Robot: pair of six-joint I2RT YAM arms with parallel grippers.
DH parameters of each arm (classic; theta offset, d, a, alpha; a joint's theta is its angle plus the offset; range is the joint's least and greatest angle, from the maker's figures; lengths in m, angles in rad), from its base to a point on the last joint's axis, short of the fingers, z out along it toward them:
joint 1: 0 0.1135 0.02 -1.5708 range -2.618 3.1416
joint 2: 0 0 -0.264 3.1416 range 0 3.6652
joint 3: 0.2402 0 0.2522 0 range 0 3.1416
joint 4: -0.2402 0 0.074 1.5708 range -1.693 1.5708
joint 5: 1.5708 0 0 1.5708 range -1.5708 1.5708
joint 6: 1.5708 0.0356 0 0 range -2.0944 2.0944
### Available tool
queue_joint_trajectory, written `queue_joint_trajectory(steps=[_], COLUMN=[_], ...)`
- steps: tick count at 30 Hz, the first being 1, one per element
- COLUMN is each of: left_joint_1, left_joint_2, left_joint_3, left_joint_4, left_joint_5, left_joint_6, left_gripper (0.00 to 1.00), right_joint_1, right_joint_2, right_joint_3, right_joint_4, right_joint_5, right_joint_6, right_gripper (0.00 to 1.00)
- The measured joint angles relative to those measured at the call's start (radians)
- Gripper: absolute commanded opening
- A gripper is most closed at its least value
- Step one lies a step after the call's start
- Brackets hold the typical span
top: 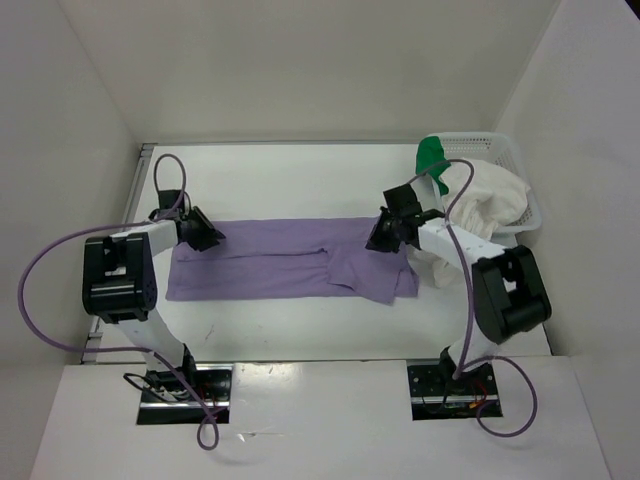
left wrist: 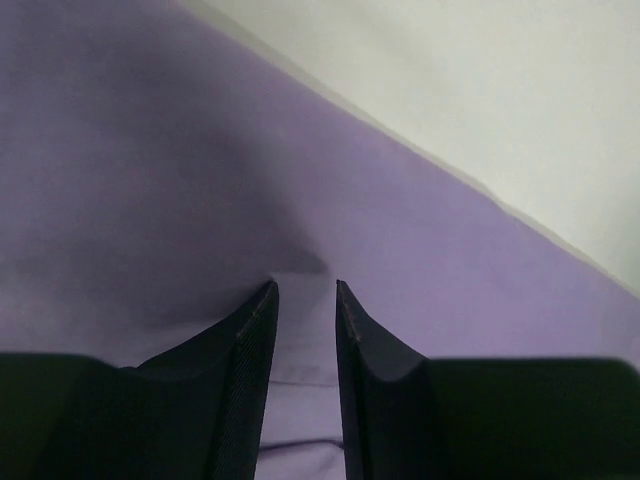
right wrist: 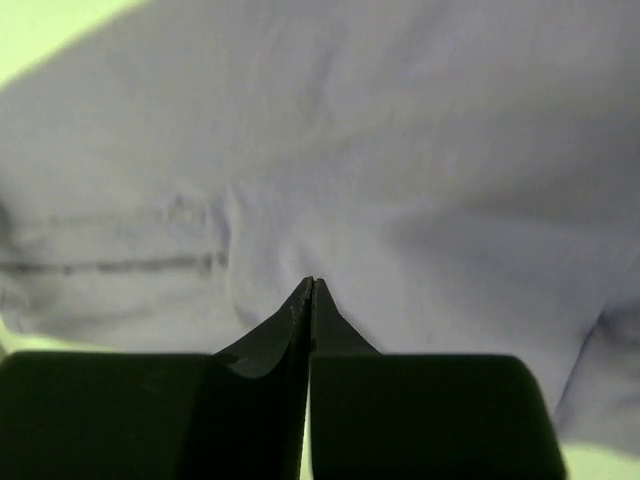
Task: Fold and stack the t-shirts
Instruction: Fold the other side of the tshirt into a rectangle, then rotate the tshirt 90 degrees
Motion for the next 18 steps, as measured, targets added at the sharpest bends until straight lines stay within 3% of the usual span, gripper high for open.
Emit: queue_joint_trajectory(steps=[12, 16, 18], left_joint_1=[0.145, 0.093, 0.008], left_joint_2=[-0.007, -0.060, -0.061], left_joint_3=[0.000, 0.027, 0.085], left_joint_4=[0.009, -0.035, -0.060], left_joint_5=[0.078, 0.048, 0.030], left_joint_6=[-0.026, -0.019, -0.015], left_gripper=[0.43, 0.46, 0.47], right_joint_1=[-0.043, -0.044, -0.044], right_joint_2=[0.379, 0.529, 0.626], right_joint_3=[0.248, 0.449, 0.587], right_joint_4=[0.073, 0.073, 0.063], right_joint_5=[0.063, 0.027, 0.003], right_joint_6=[0.019, 0.025, 0.031], right_gripper=[0.00, 0.00, 0.00])
